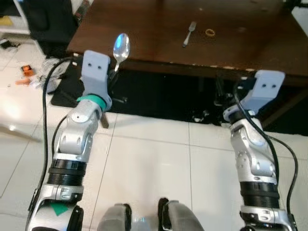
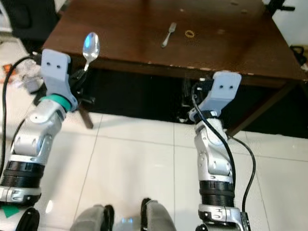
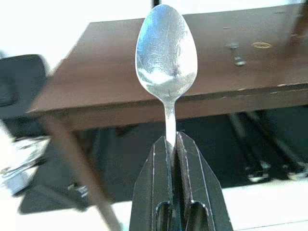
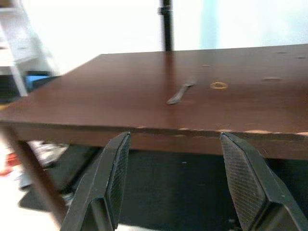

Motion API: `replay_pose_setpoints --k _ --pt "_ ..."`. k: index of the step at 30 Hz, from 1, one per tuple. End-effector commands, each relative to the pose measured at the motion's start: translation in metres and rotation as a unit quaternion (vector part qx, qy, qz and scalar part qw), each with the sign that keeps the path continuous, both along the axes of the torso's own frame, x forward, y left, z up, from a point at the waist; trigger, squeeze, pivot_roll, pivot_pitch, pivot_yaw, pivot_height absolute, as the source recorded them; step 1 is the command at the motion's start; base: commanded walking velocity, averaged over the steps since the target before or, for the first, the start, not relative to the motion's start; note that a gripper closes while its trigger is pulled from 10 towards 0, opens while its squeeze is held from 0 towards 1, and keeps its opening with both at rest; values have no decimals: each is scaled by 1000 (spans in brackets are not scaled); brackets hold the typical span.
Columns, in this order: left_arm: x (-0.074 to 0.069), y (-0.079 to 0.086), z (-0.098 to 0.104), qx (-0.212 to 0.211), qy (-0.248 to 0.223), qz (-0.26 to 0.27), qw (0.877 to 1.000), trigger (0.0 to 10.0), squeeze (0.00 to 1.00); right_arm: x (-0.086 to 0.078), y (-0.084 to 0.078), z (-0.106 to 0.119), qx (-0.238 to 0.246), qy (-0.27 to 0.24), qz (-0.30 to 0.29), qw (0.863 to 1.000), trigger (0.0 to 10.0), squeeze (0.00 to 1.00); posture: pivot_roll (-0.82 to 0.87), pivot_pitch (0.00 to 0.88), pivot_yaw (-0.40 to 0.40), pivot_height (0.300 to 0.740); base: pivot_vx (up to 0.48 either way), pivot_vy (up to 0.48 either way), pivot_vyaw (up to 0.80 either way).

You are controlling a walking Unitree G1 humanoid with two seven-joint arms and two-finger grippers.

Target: Setting the table

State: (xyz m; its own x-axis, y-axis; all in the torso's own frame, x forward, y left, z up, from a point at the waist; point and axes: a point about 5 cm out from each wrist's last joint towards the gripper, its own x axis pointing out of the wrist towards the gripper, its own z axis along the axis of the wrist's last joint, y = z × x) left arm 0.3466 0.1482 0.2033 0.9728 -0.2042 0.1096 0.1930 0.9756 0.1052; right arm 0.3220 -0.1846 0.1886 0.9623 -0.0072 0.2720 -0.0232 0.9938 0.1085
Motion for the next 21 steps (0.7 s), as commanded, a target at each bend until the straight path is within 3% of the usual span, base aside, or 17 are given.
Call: replay_pose_setpoints --k 1,21 --pt "0 -2 -2 -1 1 -1 1000 10000 0 -1 -3 -5 2 8 -5 1000 10000 0 38 52 49 740 -352 0 0" --pt "0 -5 -4 -1 4 -7 1000 10000 0 -4 -6 -7 19 10 -15 1000 10000 0 37 61 61 740 -350 0 0"
